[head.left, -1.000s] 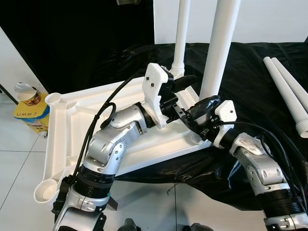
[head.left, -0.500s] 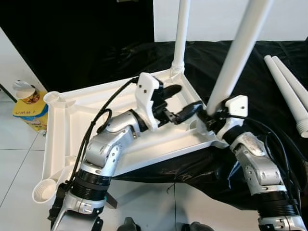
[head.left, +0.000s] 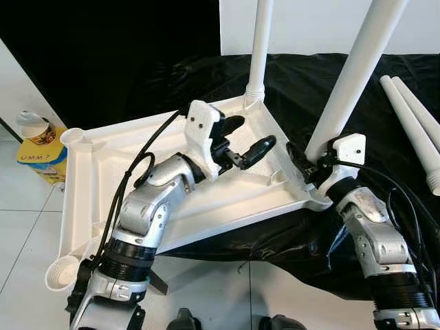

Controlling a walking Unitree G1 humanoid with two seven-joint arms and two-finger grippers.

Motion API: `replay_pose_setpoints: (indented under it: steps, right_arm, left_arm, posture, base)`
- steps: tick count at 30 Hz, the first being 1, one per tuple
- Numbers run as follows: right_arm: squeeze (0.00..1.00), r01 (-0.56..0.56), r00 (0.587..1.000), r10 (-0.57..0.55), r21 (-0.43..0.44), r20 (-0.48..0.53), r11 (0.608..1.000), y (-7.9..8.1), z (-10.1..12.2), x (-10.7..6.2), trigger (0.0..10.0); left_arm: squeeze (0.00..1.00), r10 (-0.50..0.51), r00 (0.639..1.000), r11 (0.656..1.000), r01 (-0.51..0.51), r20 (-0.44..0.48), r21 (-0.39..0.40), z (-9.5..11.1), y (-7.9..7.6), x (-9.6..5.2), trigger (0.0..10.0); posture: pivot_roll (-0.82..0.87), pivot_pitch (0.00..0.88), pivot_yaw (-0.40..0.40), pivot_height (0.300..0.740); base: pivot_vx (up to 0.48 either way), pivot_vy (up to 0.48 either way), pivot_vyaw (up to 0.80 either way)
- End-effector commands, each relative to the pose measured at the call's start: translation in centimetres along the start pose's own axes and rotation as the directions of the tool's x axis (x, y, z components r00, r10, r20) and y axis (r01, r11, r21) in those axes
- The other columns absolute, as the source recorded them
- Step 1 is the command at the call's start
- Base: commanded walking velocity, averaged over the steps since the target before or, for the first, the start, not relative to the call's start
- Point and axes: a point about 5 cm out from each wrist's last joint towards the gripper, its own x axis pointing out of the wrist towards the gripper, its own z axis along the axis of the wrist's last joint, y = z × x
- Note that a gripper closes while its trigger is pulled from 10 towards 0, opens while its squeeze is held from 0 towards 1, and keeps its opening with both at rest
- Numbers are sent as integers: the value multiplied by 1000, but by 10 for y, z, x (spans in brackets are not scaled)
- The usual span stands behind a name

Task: Building children table

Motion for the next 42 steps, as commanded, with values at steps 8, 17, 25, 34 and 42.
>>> replay_pose_setpoints:
  steps: [8,17,25,34,42]
  right_arm:
    - [0,-196,981,195,-9,-9,981,11,7,2,10000]
    - [0,-352,935,351,-4,-57,936,19,6,2,10000]
    - [0,-460,883,460,25,-97,888,23,4,-1,10000]
    - [0,-581,804,580,37,-129,813,31,5,1,10000]
    - [0,-641,758,637,27,-139,767,37,7,5,10000]
  left_arm:
    - [0,-260,964,965,258,50,43,15,-23,10,10000]
    - [0,-440,895,898,437,74,56,30,-42,14,10000]
    - [0,-507,860,861,503,56,75,31,-49,14,10000]
    - [0,-567,823,821,563,31,92,31,-57,19,10000]
    - [0,-581,812,814,580,59,30,36,-53,22,0]
  posture:
    - [16,103,30,740]
    - [15,96,37,740]
    - [17,93,36,740]
    - [13,86,42,740]
    - [15,76,48,740]
  base:
    - [0,0,0]
    - [0,0,0]
    - [0,0,0]
    - [0,0,0]
    - [0,0,0]
